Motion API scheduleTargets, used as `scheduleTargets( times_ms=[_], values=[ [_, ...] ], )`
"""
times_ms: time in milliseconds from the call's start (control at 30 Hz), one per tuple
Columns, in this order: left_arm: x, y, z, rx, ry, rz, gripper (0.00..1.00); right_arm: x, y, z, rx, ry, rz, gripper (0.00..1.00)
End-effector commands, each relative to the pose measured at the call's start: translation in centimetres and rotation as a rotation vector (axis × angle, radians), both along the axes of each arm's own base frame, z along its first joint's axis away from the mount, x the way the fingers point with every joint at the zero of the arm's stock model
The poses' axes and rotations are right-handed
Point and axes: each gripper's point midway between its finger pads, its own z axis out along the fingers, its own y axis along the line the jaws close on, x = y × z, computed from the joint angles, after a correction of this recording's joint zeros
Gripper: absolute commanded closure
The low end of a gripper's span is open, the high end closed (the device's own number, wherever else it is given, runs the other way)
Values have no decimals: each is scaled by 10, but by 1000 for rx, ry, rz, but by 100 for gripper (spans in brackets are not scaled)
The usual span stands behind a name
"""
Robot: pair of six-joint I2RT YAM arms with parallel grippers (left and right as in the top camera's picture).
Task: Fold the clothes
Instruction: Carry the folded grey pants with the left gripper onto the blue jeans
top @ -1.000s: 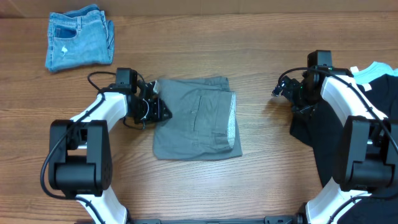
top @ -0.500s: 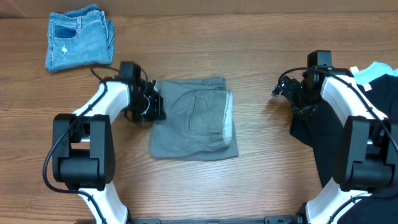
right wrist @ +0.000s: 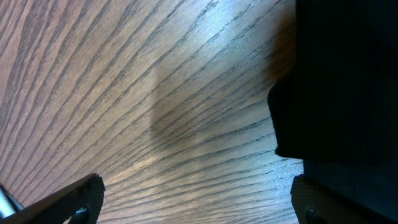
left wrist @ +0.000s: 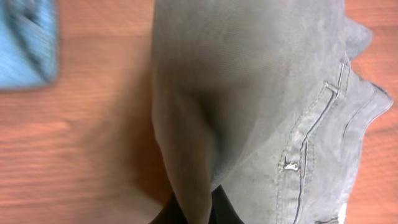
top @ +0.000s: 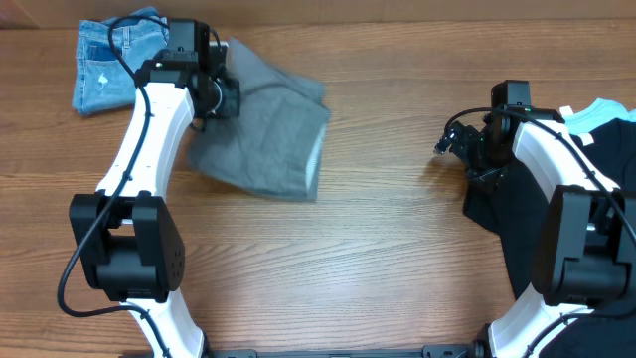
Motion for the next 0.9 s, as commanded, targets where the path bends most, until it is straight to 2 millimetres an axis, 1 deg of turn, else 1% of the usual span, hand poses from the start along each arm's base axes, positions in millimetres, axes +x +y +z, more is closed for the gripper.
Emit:
scheduleTargets(
  times_ms=[0,133,233,367,600,767,867],
  values=[
    [18,35,16,121,-79,76,96,10,-3,20,-10,-62,-3,0],
    [36,61,22,136,-151,166,96,10,-3,20,-10,-62,-3,0],
    [54,78,31,136,-238,205,96,10,-3,20,-10,-62,-3,0],
    [72,94,36,144,-314,237,96,10,-3,20,-10,-62,-3,0],
    [86,125,37,201,-382,334,96,10,-3,20,-10,-62,-3,0],
    [94,133,51,222,-434,342,96,10,-3,20,-10,-62,-3,0],
    [96,135,59,235,-446,337,96,10,-3,20,-10,-62,-3,0]
  ],
)
